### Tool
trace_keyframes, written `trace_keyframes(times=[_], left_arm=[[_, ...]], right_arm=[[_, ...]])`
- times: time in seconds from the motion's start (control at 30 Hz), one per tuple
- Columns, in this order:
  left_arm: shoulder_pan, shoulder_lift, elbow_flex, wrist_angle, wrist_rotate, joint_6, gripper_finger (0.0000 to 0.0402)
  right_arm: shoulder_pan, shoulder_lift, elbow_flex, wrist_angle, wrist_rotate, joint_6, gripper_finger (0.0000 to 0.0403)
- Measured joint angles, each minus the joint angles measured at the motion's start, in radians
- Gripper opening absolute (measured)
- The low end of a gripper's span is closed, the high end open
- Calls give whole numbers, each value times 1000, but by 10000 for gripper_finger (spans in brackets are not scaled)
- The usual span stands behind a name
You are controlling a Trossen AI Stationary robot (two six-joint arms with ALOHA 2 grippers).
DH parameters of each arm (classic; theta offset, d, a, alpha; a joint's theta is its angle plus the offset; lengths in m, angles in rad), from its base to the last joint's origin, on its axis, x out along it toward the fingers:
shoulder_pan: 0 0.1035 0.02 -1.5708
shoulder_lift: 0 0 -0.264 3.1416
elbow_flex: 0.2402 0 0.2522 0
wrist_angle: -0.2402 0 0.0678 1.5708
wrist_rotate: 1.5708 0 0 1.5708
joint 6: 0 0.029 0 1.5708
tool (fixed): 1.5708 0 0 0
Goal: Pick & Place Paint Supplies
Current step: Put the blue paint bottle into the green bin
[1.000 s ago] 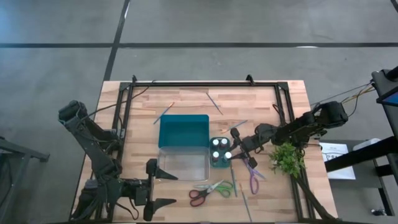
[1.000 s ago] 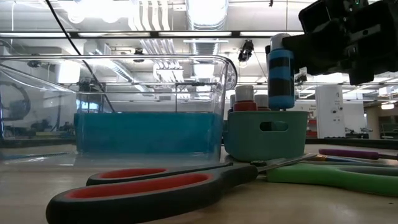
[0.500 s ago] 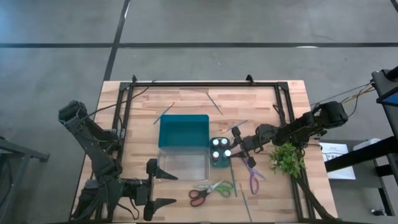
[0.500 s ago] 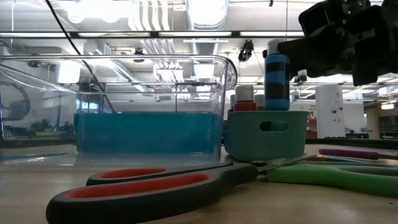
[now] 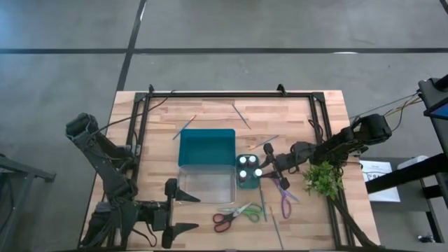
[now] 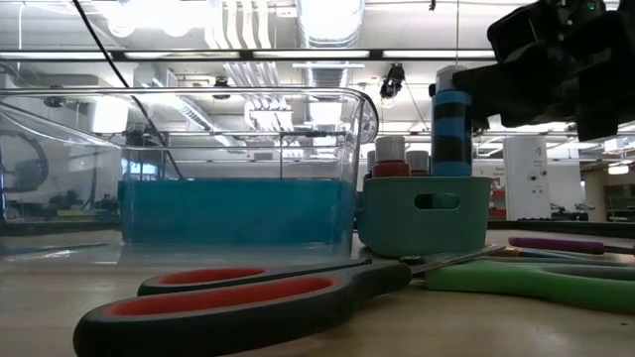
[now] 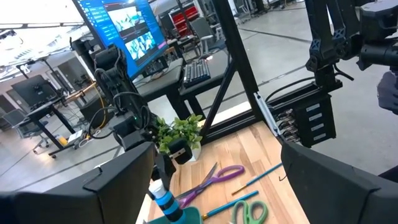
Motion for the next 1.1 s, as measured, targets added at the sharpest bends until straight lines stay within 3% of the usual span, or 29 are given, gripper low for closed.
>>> trace_keyframes(times=[0.27, 0.43, 1.1], left_arm=[[1, 0, 0, -2, 0, 1, 353], [2, 0, 0, -4, 0, 0, 353], [2, 0, 0, -11, 0, 3, 353]], right_arm=[[10, 88, 32, 5, 34, 2, 105], [7, 192, 41, 137, 30, 21, 105], [16, 275, 25, 191, 37, 55, 105]])
